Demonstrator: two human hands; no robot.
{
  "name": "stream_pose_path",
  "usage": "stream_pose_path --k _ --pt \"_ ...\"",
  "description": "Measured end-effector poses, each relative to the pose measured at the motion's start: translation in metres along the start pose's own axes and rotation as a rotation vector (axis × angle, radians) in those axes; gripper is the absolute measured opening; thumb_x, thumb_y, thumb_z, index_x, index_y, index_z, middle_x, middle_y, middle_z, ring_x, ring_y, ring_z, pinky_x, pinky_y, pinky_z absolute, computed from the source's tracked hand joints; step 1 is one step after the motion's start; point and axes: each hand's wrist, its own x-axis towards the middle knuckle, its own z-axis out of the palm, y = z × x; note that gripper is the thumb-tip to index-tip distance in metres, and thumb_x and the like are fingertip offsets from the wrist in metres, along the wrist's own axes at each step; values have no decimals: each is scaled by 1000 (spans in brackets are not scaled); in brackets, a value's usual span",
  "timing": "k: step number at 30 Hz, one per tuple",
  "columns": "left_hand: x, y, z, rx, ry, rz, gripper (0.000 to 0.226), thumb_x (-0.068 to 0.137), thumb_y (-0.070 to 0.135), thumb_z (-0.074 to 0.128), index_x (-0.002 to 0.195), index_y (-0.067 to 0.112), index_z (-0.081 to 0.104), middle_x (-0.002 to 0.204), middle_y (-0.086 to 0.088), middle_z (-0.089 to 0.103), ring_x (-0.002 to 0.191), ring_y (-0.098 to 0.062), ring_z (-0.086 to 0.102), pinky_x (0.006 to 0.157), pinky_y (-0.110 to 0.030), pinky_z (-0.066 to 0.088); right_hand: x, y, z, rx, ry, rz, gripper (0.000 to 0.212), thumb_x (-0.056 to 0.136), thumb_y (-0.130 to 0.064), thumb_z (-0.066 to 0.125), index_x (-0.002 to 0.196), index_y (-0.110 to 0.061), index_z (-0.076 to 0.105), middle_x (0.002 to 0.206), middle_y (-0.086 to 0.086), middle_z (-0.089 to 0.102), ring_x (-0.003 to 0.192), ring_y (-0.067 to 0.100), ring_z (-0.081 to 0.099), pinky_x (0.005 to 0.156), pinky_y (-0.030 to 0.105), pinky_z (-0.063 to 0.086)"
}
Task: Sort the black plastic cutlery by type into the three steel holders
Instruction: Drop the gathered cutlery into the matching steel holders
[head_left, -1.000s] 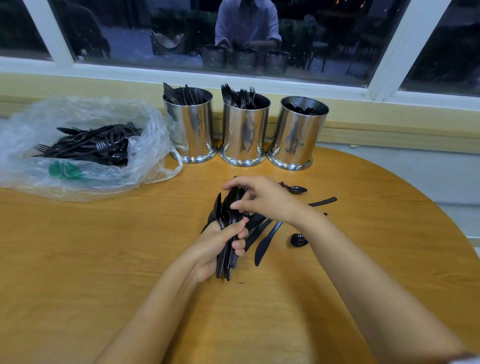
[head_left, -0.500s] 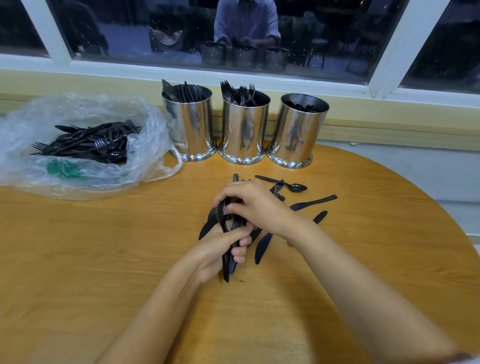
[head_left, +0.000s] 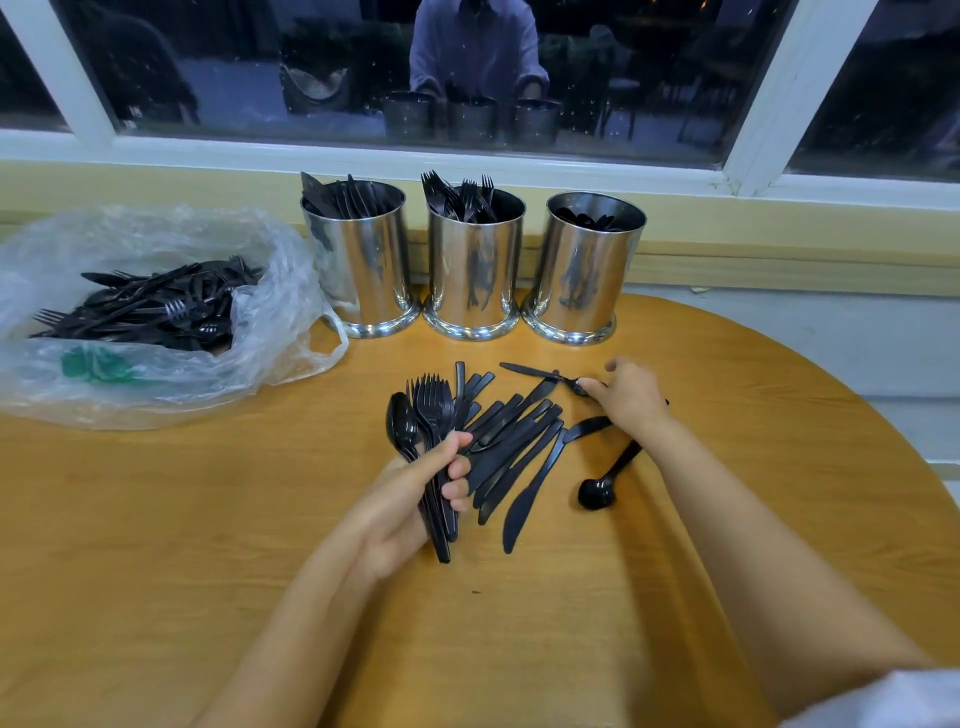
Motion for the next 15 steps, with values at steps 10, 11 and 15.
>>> stream_pose_path --k 10,11,15 --pt "6 -4 1 -43 35 -48 37 85 23 63 119 7 58 67 1 48 53 -9 42 50 -22 43 4 0 1 363 229 -100 18 97 -12 56 108 -6 69 92 2 61 82 18 57 78 32 49" --pt "5 -4 1 -47 38 -49 40 84 24 64 119 7 57 67 1 48 53 -9 42 51 -22 43 0 -4 -5 415 255 -169 17 97 -11 54 105 -9 69 92 2 62 79 16 56 78 35 51" --pt "4 -6 2 -56 38 -73 48 81 33 65 120 6 57 70 0 50 57 -10 43 54 -23 44 -33 -32 -37 396 -22 -589 16 93 -8 60 99 -16 72 88 -8 63 75 4 55 71 17 47"
